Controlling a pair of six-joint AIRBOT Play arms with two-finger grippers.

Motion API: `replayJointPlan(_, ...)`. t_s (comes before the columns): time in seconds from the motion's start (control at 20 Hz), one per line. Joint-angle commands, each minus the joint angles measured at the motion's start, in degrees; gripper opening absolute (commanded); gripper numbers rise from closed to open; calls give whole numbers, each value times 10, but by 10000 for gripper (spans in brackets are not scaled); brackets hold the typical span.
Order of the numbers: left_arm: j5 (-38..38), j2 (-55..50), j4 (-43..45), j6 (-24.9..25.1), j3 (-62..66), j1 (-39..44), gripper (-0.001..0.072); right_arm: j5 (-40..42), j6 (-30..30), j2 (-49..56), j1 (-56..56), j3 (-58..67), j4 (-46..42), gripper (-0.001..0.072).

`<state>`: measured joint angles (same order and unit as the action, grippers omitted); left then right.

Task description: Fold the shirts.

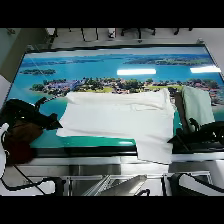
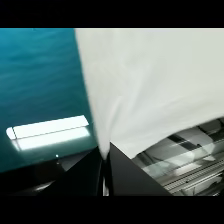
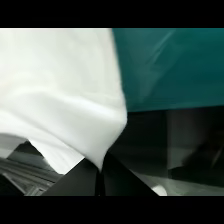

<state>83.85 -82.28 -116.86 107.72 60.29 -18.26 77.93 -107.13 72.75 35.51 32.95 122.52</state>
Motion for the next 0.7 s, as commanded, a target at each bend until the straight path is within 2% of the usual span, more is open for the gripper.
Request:
replayJointPlan(0.0,50,19,86,-18,-1,-35,16,-5,81,-66,1,1,-108,18)
replayJointPlan(0.1,50,19,86,-23,0,-41,16,-20,44,-91,1,2,-40,18)
replayJointPlan(0.2,38,19,86,-23,0,-24,16,-38,-28,-95,0,14,99,18)
replayJointPlan(0.25,20,19,86,-23,4,-8,16,-63,-45,-94,-9,25,143,18)
replayJointPlan(0.45,-58,12,89,-32,82,59,17,-152,-39,-45,-110,126,151,18)
replayJointPlan(0.65,-64,-64,89,-58,209,88,17,-193,-21,69,-183,269,151,18)
